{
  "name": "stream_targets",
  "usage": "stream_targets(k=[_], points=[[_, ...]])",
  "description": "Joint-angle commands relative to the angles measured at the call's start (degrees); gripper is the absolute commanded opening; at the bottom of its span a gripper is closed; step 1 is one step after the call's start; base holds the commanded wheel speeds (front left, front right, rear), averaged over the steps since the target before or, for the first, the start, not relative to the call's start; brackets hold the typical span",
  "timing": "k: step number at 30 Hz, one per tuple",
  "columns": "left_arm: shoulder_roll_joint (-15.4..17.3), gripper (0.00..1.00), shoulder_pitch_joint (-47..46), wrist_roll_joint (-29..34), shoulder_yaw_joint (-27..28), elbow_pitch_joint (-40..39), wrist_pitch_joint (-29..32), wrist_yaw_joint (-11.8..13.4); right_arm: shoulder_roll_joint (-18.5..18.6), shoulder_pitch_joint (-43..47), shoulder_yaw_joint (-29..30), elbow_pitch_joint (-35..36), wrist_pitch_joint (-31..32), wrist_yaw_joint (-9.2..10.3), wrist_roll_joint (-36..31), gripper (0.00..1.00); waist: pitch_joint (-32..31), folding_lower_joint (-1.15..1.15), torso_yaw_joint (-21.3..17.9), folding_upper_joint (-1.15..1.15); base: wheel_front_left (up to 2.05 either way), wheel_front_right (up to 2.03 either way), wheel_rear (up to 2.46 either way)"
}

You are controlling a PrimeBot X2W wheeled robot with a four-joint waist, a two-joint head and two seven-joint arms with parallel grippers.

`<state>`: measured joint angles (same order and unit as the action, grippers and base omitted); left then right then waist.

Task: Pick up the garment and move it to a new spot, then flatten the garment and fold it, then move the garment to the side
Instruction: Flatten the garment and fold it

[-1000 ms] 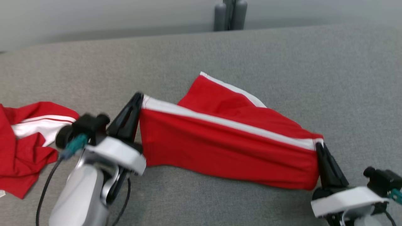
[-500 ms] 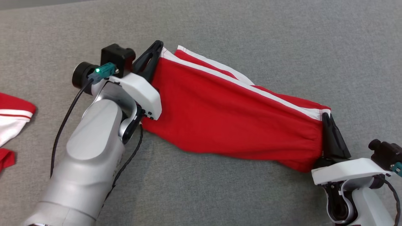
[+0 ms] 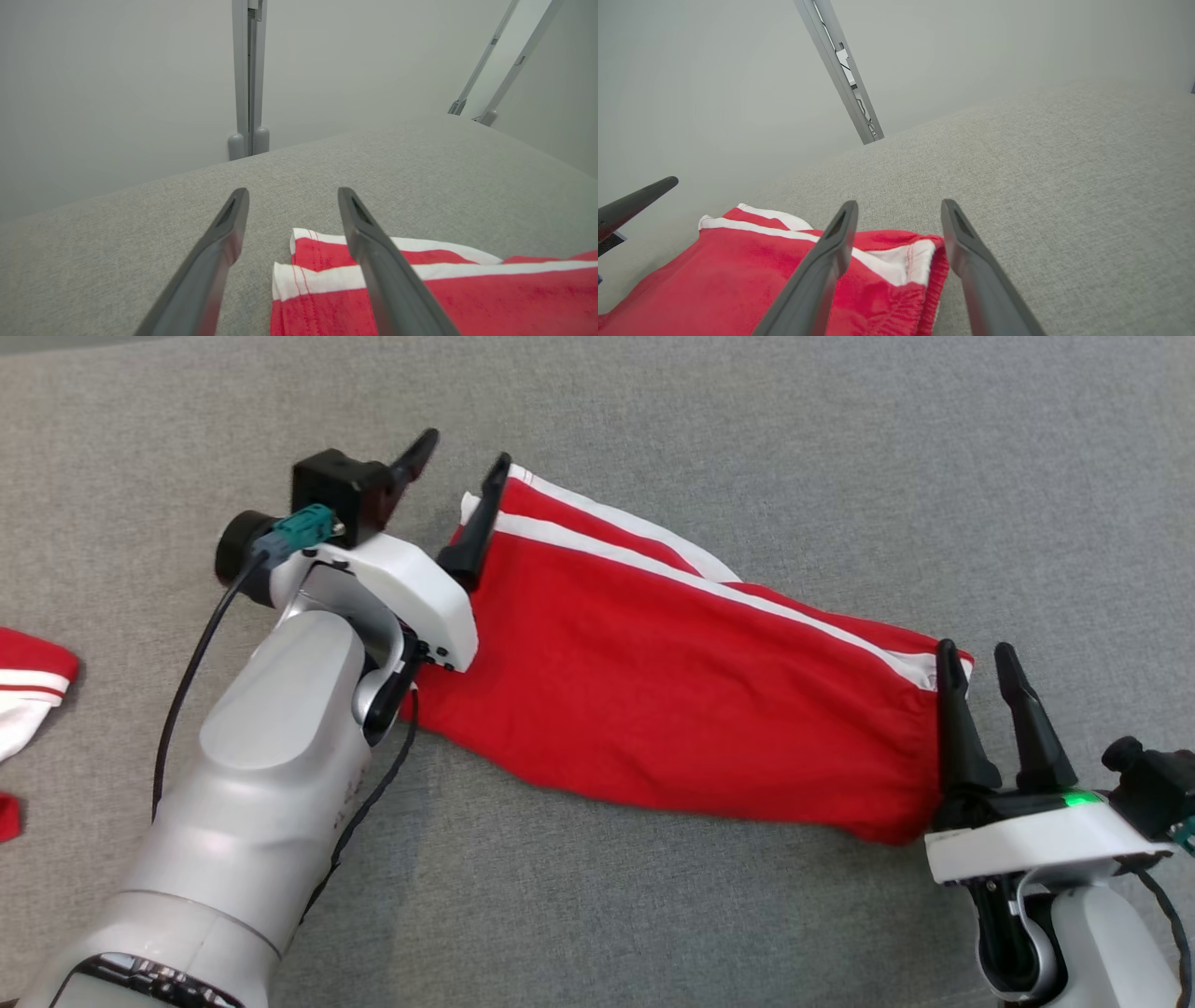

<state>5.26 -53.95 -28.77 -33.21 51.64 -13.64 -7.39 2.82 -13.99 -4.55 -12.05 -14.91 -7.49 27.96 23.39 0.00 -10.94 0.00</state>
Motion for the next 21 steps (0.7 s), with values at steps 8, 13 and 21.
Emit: stream_targets(k=[8,13,21], points=[[2.3,1.0,8.0,3.5,6.4,-11.9,-1.6,8.0,0.2,4.7,4.3,5.3,-0.4,-0.01,-8.5,1.0,-2.7,0.0,2.4,0.0,0.0,0.0,0.0],[4.1,1.0,18.7,6.5,11.6,-24.9,-1.6,12.3,0.2,6.6,6.7,7.4,-0.4,-0.01,-13.2,1.0,-5.0,0.0,3.4,0.0,0.0,0.0,0.0],[6.6,1.0,33.8,9.8,17.5,-37.6,-1.5,17.1,0.2,8.1,7.8,8.6,-0.4,-0.01,-17.4,1.0,-8.8,0.0,4.4,0.0,0.0,0.0,0.0]])
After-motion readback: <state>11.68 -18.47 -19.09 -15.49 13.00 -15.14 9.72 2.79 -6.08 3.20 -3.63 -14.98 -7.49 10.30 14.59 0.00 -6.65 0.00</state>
